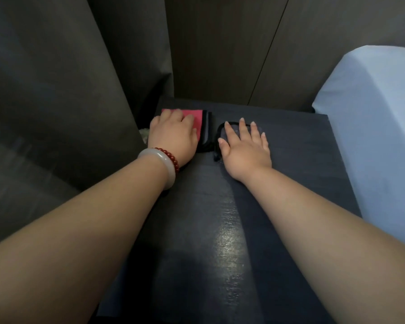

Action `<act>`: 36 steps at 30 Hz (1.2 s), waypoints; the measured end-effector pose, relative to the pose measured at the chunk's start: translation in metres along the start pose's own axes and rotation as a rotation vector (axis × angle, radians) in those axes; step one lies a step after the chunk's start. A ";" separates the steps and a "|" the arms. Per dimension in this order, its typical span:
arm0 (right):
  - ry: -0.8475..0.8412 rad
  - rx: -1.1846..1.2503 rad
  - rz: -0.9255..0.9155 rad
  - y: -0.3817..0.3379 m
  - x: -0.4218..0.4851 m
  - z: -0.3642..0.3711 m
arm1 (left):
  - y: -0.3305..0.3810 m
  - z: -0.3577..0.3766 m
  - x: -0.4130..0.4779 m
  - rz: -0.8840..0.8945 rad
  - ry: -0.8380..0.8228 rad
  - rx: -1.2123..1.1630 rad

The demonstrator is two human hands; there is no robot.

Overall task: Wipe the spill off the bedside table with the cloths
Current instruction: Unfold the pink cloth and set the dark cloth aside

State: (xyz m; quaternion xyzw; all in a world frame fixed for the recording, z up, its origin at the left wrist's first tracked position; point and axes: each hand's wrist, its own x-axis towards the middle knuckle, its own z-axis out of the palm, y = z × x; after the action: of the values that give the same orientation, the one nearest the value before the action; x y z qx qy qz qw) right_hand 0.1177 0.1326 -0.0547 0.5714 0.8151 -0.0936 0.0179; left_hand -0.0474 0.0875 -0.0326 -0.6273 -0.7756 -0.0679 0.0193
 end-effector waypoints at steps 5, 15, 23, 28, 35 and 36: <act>-0.041 0.005 -0.011 -0.004 0.017 -0.004 | 0.000 0.014 -0.001 -0.028 -0.340 -0.043; -0.105 0.024 0.006 -0.017 0.058 -0.012 | 0.010 0.009 -0.085 -0.037 -0.244 -0.080; 0.195 0.426 -0.179 -0.009 0.016 -0.025 | 0.000 -0.011 -0.104 -0.046 -0.096 -0.320; 0.038 0.310 -0.386 -0.031 -0.045 -0.003 | -0.020 -0.015 -0.079 -0.139 -0.186 -0.349; 0.235 0.662 -0.229 -0.029 -0.068 -0.020 | -0.024 -0.028 -0.077 -0.168 -0.062 -0.547; 0.238 0.746 -0.194 -0.024 -0.072 -0.028 | -0.021 -0.033 -0.078 -0.165 -0.050 -0.633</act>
State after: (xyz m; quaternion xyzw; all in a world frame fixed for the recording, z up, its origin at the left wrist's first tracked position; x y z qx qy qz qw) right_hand 0.1221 0.0623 -0.0144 0.4657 0.7717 -0.3175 -0.2944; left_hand -0.0536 0.0034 -0.0107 -0.5386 -0.7645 -0.2914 -0.2014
